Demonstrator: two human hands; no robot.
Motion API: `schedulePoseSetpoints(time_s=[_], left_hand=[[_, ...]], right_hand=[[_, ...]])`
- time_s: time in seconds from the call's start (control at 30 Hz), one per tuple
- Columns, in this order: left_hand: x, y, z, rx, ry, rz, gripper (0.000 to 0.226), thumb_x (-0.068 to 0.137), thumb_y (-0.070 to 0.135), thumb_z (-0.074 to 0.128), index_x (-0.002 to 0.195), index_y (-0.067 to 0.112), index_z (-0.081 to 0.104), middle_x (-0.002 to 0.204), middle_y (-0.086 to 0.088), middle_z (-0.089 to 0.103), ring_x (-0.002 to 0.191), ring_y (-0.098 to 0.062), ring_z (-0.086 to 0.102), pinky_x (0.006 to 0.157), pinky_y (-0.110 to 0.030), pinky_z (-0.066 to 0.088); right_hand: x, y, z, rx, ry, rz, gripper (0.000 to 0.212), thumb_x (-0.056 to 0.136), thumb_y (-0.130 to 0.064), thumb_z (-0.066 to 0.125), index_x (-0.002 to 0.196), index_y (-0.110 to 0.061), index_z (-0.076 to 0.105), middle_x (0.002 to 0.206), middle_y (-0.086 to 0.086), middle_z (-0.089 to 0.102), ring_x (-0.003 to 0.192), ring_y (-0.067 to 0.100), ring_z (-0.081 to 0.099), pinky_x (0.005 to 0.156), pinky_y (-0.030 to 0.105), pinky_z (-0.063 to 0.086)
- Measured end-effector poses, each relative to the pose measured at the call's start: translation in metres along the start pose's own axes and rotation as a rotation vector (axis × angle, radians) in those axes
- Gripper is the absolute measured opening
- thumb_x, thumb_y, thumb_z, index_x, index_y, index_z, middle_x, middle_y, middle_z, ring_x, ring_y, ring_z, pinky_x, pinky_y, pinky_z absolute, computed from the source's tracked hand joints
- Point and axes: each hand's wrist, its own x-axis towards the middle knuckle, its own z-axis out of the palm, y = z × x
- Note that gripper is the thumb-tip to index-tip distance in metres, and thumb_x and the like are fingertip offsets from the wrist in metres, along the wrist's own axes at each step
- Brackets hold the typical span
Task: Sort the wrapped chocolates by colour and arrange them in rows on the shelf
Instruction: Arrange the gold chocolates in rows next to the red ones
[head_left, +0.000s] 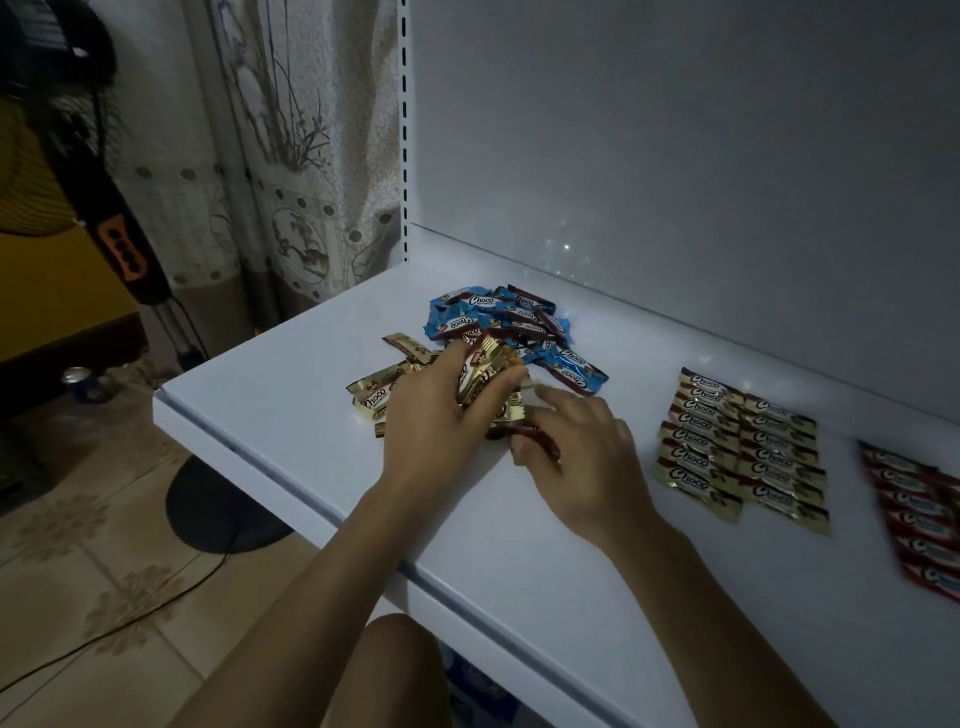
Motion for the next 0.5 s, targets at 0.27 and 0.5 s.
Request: schedulePoseSetpoints(time_s=[0.27, 0.5], left_hand=[[-0.007, 0.009, 0.008, 0.219, -0.076, 0.178, 0.049, 0.086, 0.063, 0.048, 0.087, 0.016, 0.061, 0.072, 0.005, 0.065, 0.061, -0.015, 0.06, 0.054, -0.038, 0.049], [0.007, 0.032, 0.028, -0.511, 0.198, -0.411, 0.032, 0.094, 0.045, 0.055, 0.085, 0.015, 0.065, 0.079, -0.002, 0.07, 0.078, -0.018, 0.068, 0.067, -0.032, 0.054]], right_hand=[[0.006, -0.013, -0.005, -0.081, -0.113, 0.009, 0.024, 0.092, -0.023, 0.054, 0.11, -0.01, 0.063, 0.111, 0.007, 0.062, 0.101, 0.026, 0.053, 0.083, 0.034, 0.038], [0.005, -0.011, -0.01, 0.082, 0.05, 0.25, 0.028, 0.095, -0.034, 0.053, 0.116, -0.016, 0.059, 0.106, -0.002, 0.057, 0.095, 0.013, 0.055, 0.067, 0.011, 0.032]])
